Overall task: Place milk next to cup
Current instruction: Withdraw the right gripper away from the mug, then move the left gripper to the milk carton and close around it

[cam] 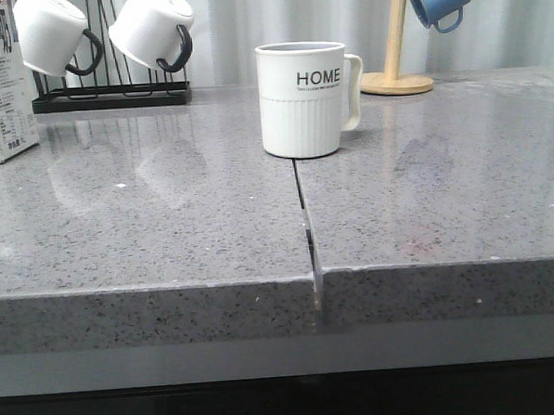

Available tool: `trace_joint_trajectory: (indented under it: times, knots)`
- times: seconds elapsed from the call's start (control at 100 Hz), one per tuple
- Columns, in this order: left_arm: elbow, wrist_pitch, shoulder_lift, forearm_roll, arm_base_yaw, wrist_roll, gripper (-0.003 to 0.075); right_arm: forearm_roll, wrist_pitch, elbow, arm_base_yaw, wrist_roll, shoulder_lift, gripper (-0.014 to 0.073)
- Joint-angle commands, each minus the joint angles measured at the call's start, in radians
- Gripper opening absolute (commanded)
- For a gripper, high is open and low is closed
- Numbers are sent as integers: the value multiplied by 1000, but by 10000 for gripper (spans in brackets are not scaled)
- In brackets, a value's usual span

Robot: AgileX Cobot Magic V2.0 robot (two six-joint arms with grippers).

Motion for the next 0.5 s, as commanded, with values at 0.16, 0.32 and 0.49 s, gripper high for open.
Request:
trace_joint_trajectory:
  times: [0.16, 0.32, 0.49]
  knots:
    - [42, -86, -32, -13, 3, -6, -21, -5, -78, -22, -2, -1, -12, -69]
    - [42, -83, -32, -13, 3, -6, -21, -5, -78, -22, -2, -1, -12, -69]
    - [27, -69, -32, -13, 3, -6, -21, -5, -78, -22, -2, -1, -12, -69]
